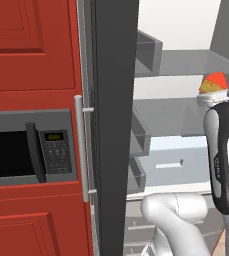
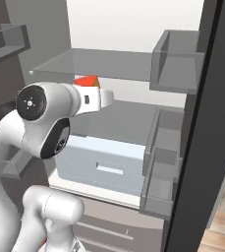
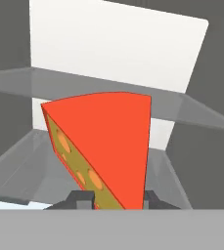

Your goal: Take the cheese, fish, and garlic from the fridge and place them on the plate on the dining counter to create an appetizer plate.

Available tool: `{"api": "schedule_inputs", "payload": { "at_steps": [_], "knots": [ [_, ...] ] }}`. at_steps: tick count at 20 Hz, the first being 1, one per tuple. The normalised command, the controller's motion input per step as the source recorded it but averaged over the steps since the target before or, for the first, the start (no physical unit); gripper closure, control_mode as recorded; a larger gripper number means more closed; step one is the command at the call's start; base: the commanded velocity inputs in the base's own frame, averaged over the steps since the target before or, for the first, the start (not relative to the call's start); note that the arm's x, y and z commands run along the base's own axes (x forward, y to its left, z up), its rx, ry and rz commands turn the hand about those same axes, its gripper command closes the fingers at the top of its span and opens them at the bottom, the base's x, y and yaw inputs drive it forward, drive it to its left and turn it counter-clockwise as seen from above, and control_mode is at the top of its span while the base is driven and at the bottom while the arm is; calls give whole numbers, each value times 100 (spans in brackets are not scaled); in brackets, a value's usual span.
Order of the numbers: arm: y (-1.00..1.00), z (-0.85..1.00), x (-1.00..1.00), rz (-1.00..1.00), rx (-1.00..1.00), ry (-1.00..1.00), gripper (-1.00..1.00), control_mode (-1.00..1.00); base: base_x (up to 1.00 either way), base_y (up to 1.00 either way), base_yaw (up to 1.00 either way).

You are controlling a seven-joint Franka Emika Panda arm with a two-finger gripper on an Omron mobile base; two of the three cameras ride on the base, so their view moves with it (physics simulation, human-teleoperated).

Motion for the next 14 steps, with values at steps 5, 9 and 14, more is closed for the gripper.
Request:
{"api": "schedule_inputs", "payload": {
  "at_steps": [5,9,14],
  "knots": [
    [5,25,-100,-3,-2,7,100,-100,0,0,0],
    [35,9,-75,-2,-3,14,100,-100,0,0,0],
    [34,0,-16,0,-2,18,100,-100,0,0,0]
  ]
}}
